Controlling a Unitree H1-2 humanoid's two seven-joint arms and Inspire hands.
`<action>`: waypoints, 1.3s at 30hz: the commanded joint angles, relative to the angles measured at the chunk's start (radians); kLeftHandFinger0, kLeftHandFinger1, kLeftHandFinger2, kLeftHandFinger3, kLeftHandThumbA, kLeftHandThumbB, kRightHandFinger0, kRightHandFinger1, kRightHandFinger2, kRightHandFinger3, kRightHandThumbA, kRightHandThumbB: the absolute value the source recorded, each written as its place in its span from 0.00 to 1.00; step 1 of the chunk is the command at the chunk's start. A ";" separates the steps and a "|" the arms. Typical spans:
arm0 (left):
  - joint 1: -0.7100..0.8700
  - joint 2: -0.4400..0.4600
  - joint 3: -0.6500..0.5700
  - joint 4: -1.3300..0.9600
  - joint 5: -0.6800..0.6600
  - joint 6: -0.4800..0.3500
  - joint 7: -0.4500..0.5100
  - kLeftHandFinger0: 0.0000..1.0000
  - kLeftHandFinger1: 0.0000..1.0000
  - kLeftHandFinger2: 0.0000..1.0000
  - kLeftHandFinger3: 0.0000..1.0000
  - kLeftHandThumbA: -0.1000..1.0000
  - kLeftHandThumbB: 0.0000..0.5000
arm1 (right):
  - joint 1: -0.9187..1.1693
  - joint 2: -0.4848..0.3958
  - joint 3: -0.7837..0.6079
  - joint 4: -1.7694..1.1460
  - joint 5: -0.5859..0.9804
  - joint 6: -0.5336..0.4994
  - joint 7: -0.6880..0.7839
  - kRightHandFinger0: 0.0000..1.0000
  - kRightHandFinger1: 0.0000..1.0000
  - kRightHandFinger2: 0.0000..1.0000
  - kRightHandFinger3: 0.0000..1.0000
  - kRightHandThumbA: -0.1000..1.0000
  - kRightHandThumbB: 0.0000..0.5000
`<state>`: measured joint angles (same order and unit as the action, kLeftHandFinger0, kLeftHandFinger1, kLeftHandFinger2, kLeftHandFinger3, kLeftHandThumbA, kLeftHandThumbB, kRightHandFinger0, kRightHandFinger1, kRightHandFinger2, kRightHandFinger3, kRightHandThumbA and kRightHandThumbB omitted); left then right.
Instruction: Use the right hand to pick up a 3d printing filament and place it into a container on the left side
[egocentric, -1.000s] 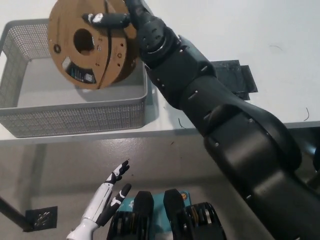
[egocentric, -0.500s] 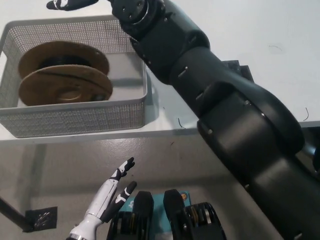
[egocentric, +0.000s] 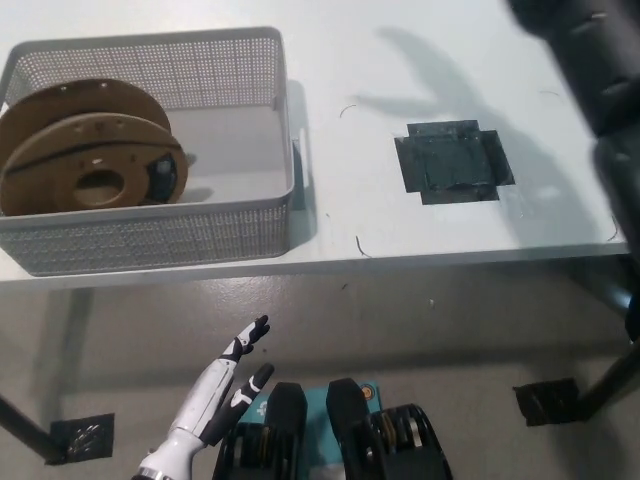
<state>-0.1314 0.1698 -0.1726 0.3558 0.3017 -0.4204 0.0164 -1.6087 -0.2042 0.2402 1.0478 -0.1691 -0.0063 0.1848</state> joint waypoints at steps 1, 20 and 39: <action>-0.010 0.010 0.000 -0.027 -0.003 -0.011 -0.012 1.00 1.00 1.00 1.00 1.00 0.39 | 0.110 -0.172 -0.016 -0.482 0.027 0.154 0.194 1.00 1.00 1.00 1.00 1.00 0.79; 0.022 0.001 -0.008 -0.008 0.003 -0.040 0.000 1.00 1.00 1.00 1.00 1.00 0.34 | 0.819 -0.145 -0.221 -1.734 0.301 0.211 0.018 1.00 1.00 1.00 1.00 1.00 0.83; 0.003 -0.004 -0.011 0.020 0.016 -0.041 0.008 1.00 1.00 1.00 1.00 1.00 0.33 | 1.390 0.109 -0.108 -1.988 0.004 -0.050 -0.082 1.00 1.00 1.00 1.00 1.00 0.88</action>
<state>-0.1223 0.1661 -0.1729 0.4056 0.3019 -0.4104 0.0163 -0.4425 -0.1887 0.2048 -0.1989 -0.1241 0.1421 0.2344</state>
